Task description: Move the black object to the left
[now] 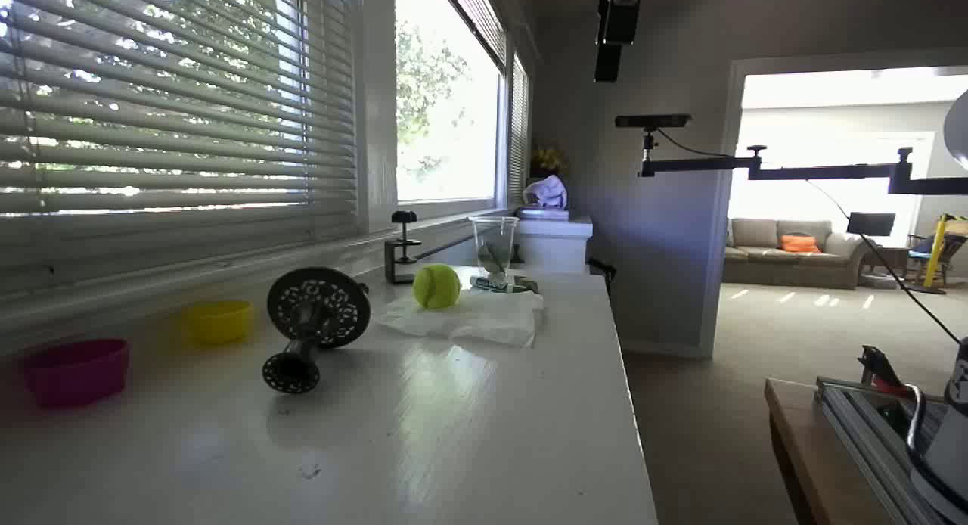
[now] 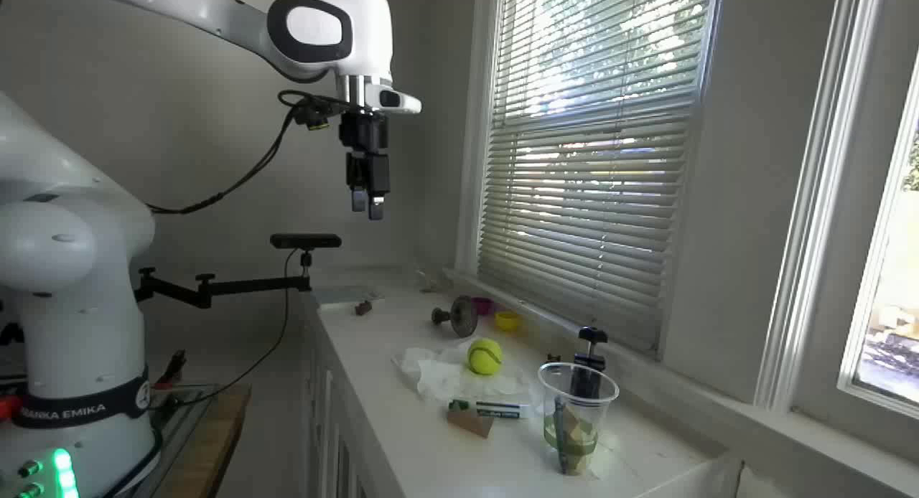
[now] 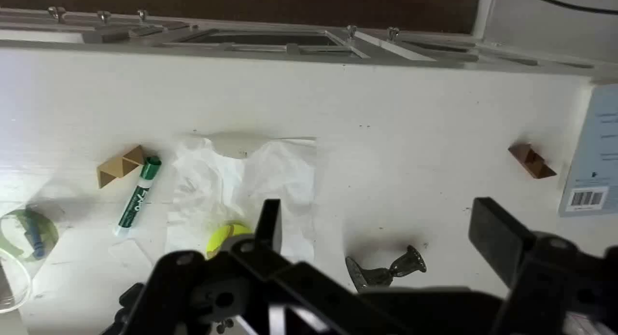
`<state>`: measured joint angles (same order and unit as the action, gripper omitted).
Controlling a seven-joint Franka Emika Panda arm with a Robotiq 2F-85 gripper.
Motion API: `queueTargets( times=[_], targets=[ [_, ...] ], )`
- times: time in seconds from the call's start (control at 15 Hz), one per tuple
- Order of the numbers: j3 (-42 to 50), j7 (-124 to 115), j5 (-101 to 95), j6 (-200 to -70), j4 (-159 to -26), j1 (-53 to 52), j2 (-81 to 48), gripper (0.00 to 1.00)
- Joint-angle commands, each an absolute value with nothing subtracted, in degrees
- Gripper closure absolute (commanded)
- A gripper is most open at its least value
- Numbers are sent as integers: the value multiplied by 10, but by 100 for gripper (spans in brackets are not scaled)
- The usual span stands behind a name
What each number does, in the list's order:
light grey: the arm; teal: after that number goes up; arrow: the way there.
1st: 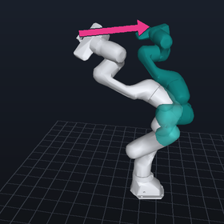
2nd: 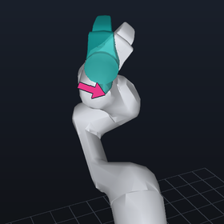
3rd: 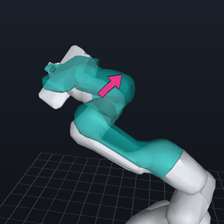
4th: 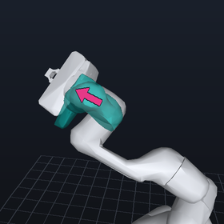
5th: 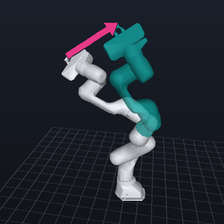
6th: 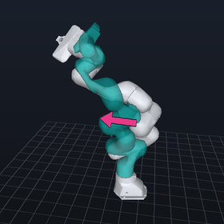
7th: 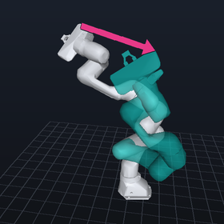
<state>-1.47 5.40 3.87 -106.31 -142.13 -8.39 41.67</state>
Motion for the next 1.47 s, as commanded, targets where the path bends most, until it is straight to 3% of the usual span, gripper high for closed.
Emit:
queueTargets(
  times=[0.0,0.53,1.4],
  targets=[
    [-19,57,42,-1061,-1419,-78,416,0],
    [-22,22,55,-1076,-1407,-69,397,0],
    [-23,-188,55,-1230,-1276,11,163,0]
  ],
)
